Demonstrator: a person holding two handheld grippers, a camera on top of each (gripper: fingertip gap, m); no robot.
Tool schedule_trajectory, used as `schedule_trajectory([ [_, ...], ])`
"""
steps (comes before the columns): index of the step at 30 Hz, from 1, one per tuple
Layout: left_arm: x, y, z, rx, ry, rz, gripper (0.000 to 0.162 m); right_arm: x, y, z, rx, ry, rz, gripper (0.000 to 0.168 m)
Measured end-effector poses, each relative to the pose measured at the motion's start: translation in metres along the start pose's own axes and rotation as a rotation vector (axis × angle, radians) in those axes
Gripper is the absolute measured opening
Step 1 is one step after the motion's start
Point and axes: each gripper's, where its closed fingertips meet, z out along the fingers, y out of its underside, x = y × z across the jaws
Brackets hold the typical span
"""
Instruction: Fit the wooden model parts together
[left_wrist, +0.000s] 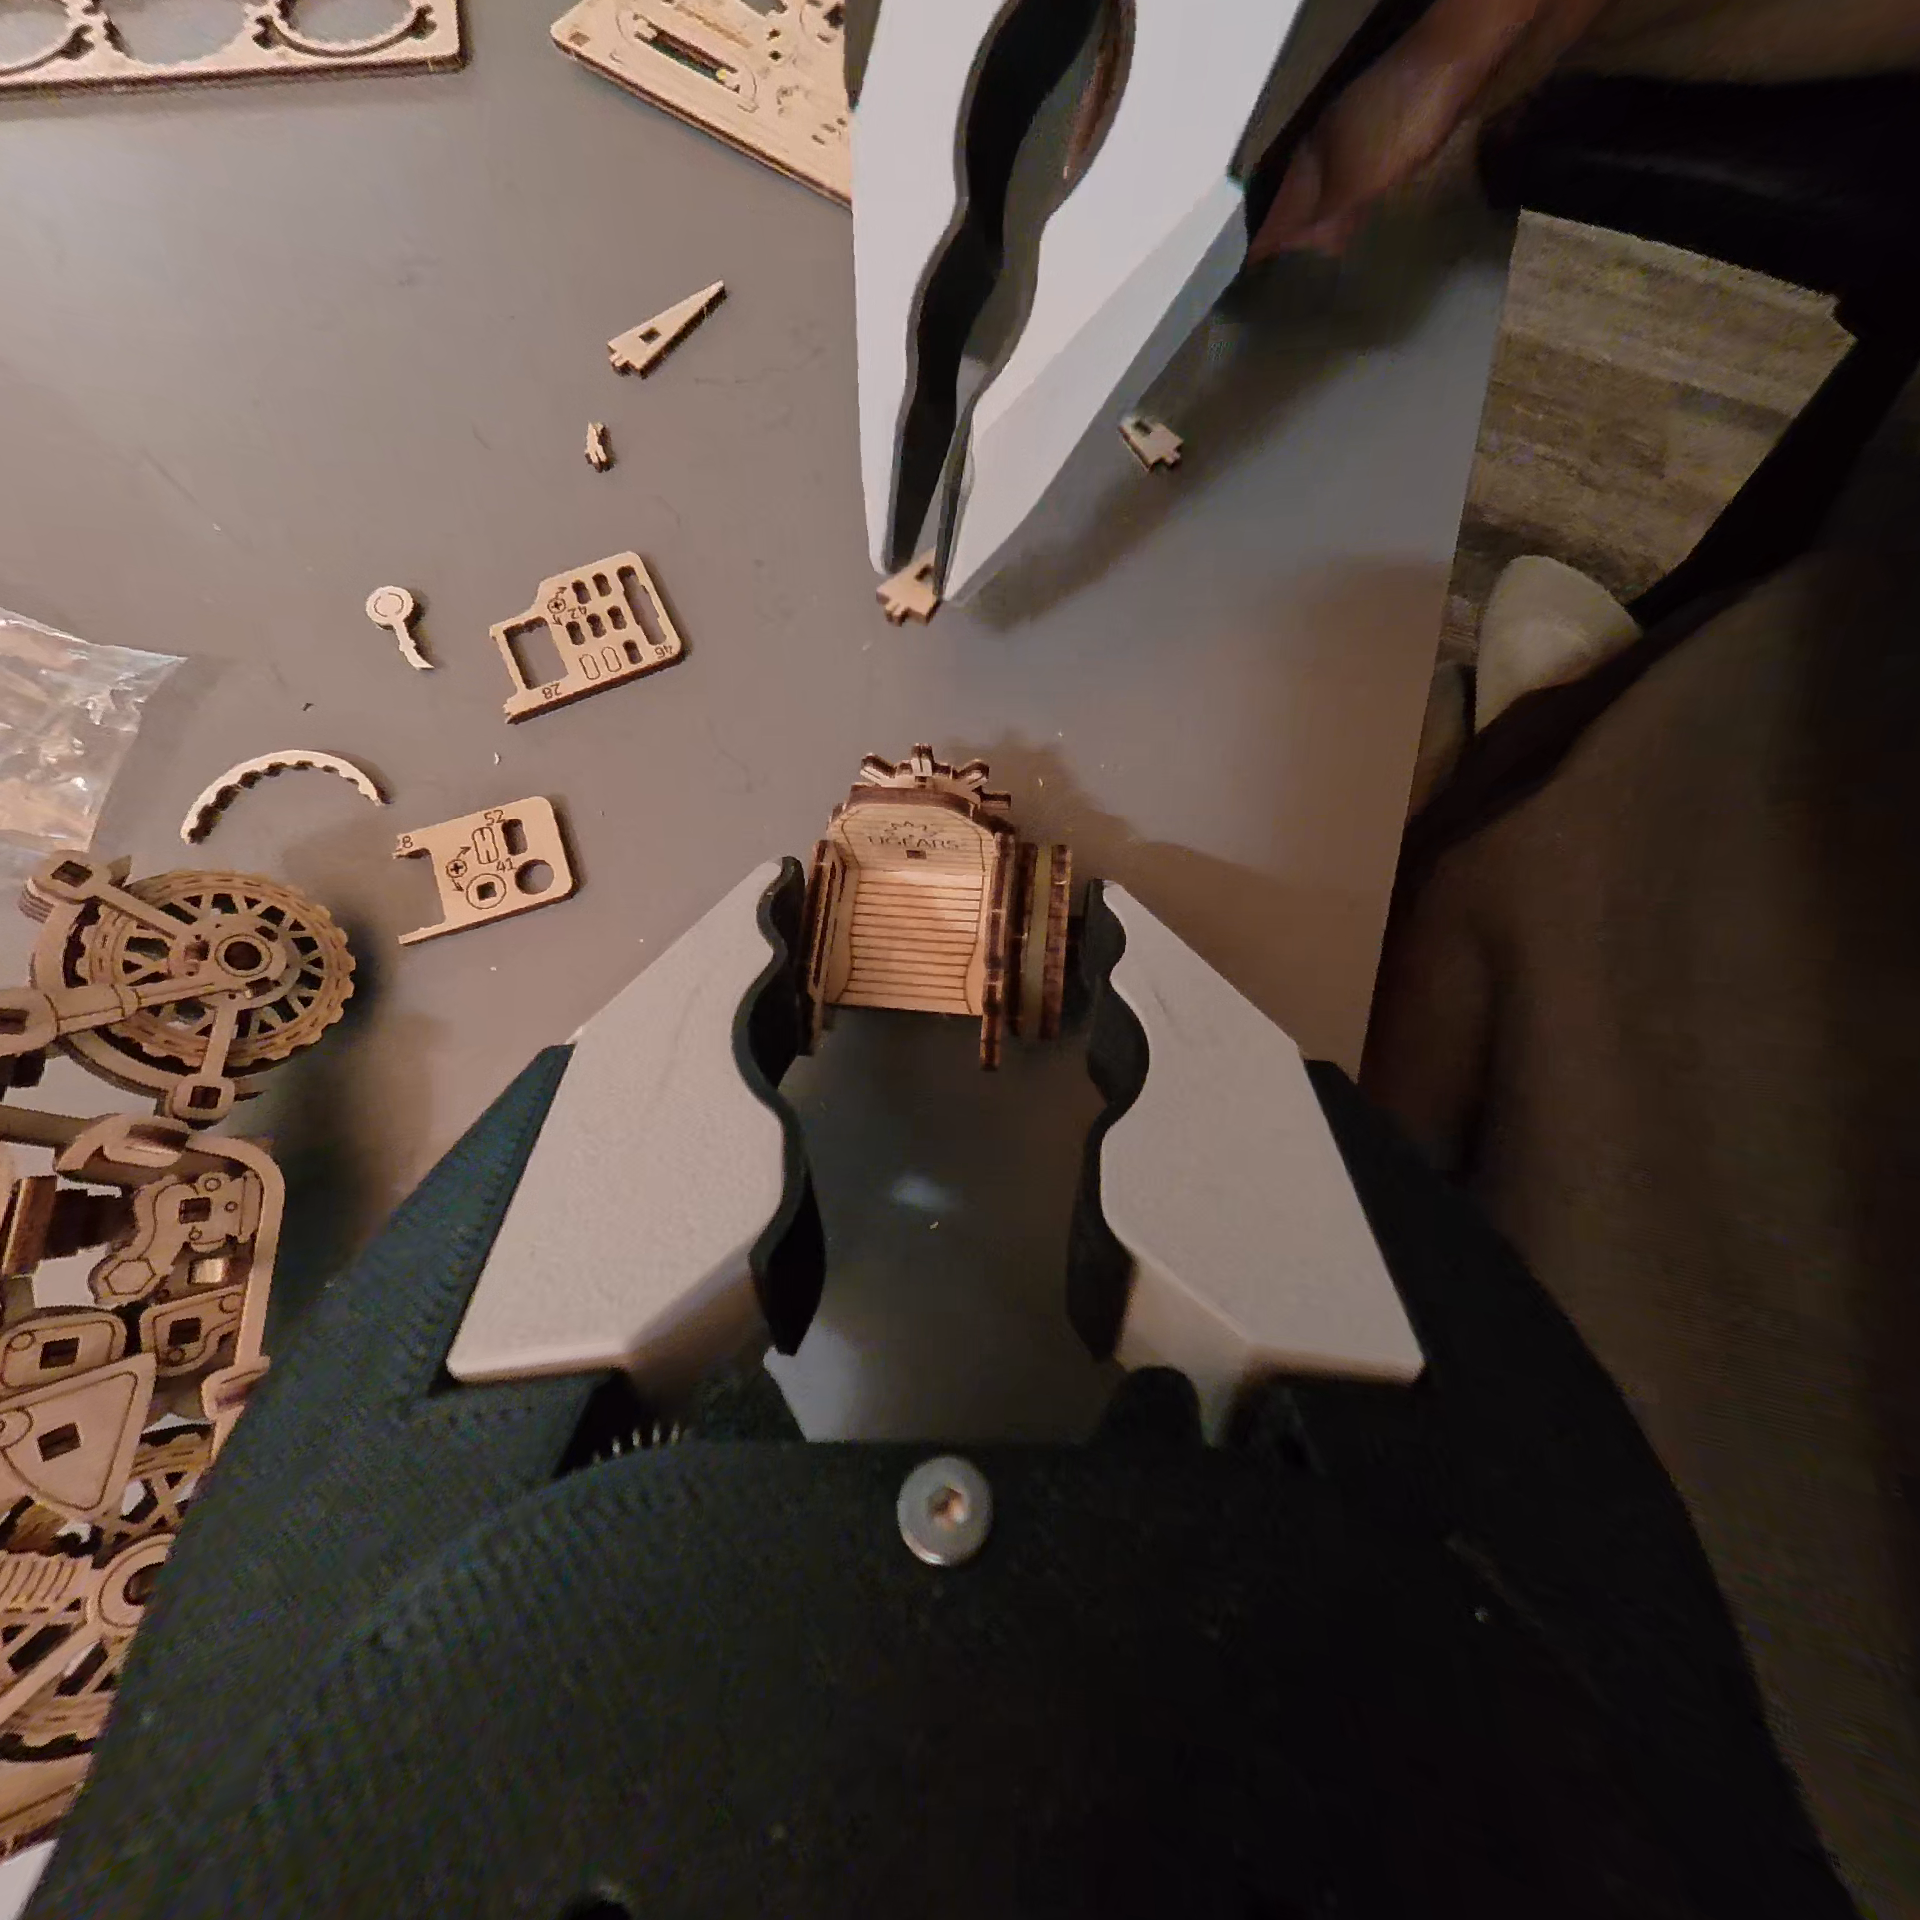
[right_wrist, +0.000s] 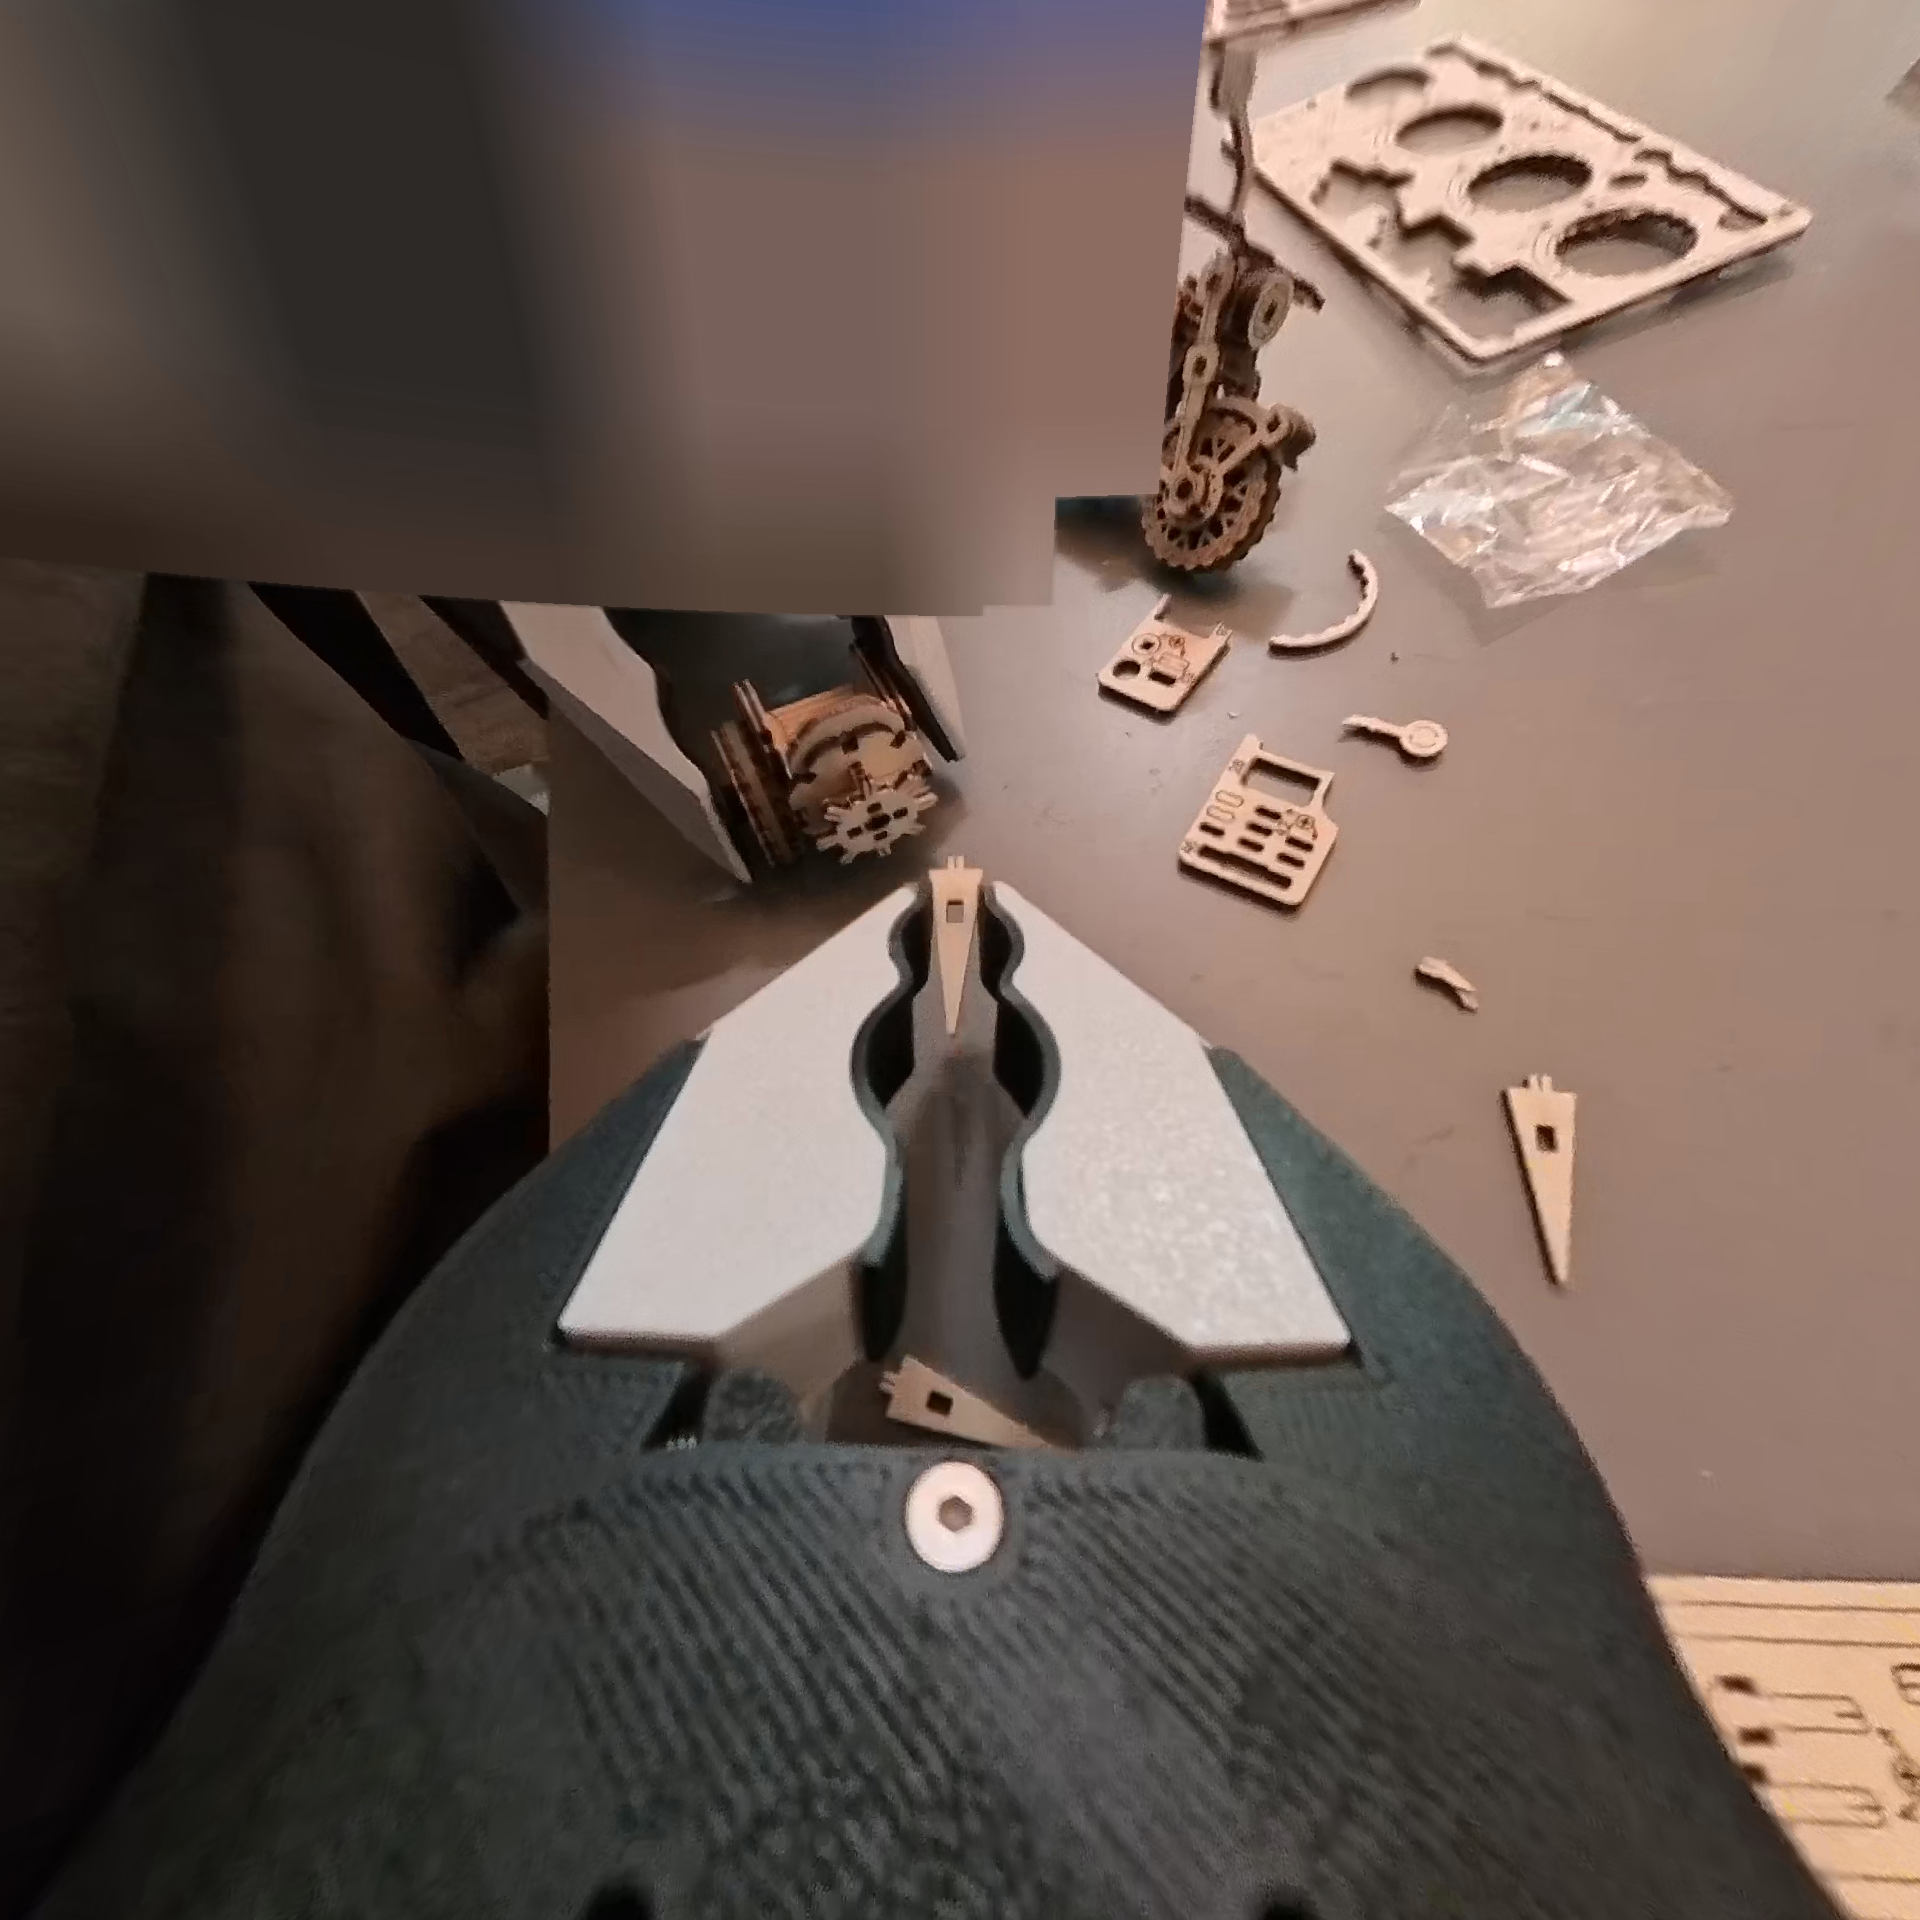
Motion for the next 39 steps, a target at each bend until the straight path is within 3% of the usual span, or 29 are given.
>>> schedule_trajectory([
  [12,0.0,0.0,0.0,0.001,-0.014,0.018,0.052,-0.017,-0.018,0.017,-0.13,-0.18,-0.289,0.007],
  [27,0.0,0.0,0.0,-0.002,-0.006,0.006,0.052,-0.02,-0.016,0.025,-0.24,-0.342,-0.376,0.007],
  [39,0.0,0.0,0.0,-0.002,-0.001,0.0,0.052,-0.02,-0.015,0.025,-0.301,-0.362,-0.416,0.007],
])
